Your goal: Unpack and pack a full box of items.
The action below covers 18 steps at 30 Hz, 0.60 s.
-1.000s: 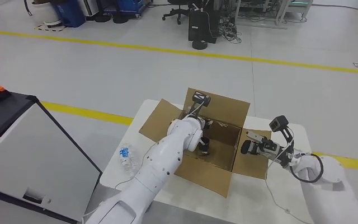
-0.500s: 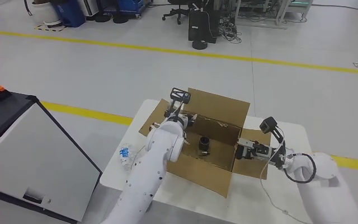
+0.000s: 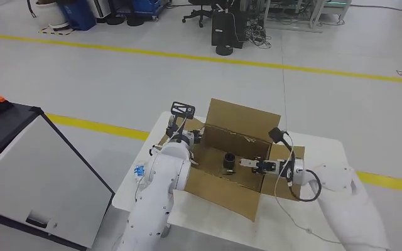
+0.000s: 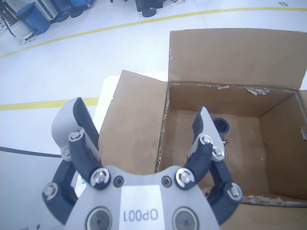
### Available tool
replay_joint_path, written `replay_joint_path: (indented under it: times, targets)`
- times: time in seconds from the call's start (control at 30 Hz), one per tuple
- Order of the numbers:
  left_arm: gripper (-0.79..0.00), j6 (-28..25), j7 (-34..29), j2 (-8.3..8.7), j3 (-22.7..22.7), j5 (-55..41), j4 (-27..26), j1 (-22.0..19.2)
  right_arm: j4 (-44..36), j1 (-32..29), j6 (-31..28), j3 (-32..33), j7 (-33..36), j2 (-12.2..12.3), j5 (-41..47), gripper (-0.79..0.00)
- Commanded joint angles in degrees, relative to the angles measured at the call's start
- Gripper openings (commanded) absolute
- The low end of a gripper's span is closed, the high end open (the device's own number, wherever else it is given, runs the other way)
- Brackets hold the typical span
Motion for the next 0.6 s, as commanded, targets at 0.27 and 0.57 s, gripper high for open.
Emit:
replay_joint_path:
  times: [0.27, 0.57]
  targets:
    - [0.000, 0.0, 0.0, -0.01, 0.0, 0.0, 0.0, 0.0, 3.1, 5.0, 3.4, -10.1, -3.6, -1.4, -9.7, 0.000]
    - [0.000, 0.0, 0.0, -0.01, 0.0, 0.0, 0.0, 0.0, 7.0, 7.9, 8.4, -12.6, 7.6, -1.7, -2.6, 0.000]
